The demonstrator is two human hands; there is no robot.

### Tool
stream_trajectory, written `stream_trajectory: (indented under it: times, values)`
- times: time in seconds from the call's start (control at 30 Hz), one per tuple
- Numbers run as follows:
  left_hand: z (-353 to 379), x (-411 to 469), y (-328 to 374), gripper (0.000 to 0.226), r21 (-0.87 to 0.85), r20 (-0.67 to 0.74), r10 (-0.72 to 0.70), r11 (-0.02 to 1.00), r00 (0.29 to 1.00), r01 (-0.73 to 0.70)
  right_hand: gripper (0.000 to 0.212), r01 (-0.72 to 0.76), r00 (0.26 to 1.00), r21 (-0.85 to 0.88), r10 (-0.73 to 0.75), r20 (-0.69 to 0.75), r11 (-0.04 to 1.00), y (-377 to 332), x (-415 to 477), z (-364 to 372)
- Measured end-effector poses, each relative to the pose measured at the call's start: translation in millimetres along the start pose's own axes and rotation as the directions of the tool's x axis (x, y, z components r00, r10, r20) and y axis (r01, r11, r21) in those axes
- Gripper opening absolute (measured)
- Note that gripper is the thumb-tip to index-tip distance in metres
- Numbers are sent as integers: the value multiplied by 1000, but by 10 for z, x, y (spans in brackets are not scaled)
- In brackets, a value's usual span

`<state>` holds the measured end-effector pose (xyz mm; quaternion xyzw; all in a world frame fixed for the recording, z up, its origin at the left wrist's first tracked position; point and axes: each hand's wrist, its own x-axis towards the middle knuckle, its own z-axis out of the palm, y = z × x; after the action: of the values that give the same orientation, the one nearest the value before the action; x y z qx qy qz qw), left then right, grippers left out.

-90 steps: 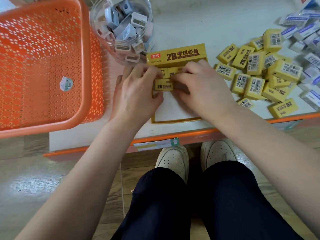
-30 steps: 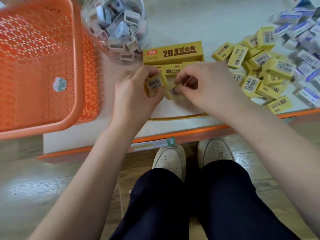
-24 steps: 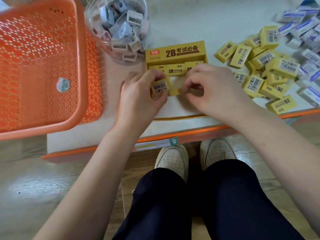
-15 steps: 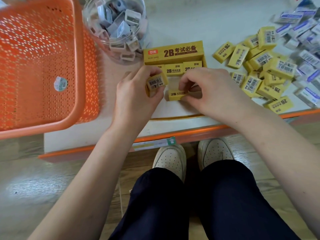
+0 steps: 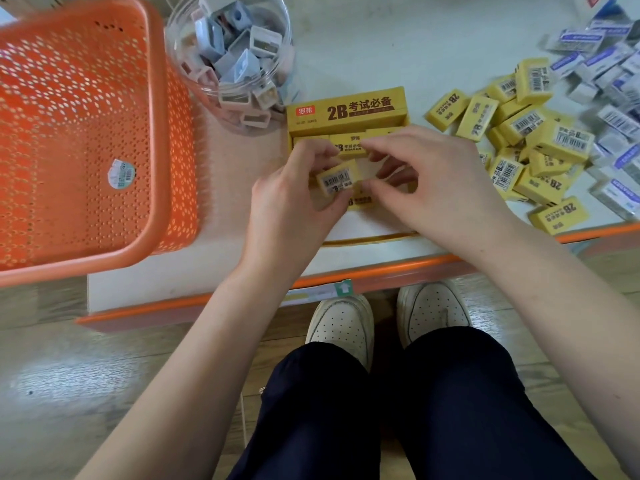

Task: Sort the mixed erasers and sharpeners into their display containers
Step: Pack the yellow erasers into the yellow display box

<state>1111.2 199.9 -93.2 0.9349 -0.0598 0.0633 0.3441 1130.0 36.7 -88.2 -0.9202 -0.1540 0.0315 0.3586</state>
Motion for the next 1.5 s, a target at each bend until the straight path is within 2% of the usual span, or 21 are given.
stream_trajectory:
  times: [0.1, 0.27, 0.47, 0.57, 0.7, 0.9, 1.03, 1.1, 1.23, 1.33, 1.5]
  values:
    - [-4, 1, 45, 39, -22, 59, -1, 1000, 998, 2, 39, 17, 1000, 34, -17, -4, 999, -6, -14, 15]
    - [-22, -3, 58, 29, -66, 51, -60, 996, 997, 63, 37, 52, 998, 37, -53, 32, 998, 20, 4, 21]
    - [9, -28, 75, 24, -136, 41, -5, 991, 999, 11, 27, 81, 996, 8, -82, 41, 997, 39, 17, 19]
    - [-7, -17, 65, 26, -112, -17, 31, 993, 999, -33, 23, 2, 999, 43, -4, 49, 999, 16, 16, -3]
    - [-5, 20, 8, 24, -92, -35, 18, 995, 999, -21, 27, -83, 996, 69, 81, 22, 994, -20, 28, -15]
    - [18, 33, 5, 21, -27, -72, 17, 999, 997, -19, 27, -143, 989, 237, 147, 1, 961, -27, 22, -11]
    - [5, 37, -2, 11, -105, 24, -71, 992, 997, 73, 32, -153, 980, 427, 192, -51, 891, -13, 31, 3]
    - [-4, 51, 22, 9, -103, 59, -95, 990, 994, 101, 33, -137, 982, 456, 181, -53, 879, -24, 51, -11]
    - [-40, 102, 63, 26, -205, 97, -145, 965, 985, 162, 32, -98, 988, 439, 140, -65, 893, -87, 95, -25]
    - [-46, 108, 72, 26, -206, 83, -142, 966, 986, 156, 34, -87, 986, 423, 139, -93, 902, -97, 87, -24]
    - [-28, 116, 62, 17, -335, 57, -235, 911, 970, 241, 49, -38, 994, 100, 48, -102, 994, -66, 52, 84]
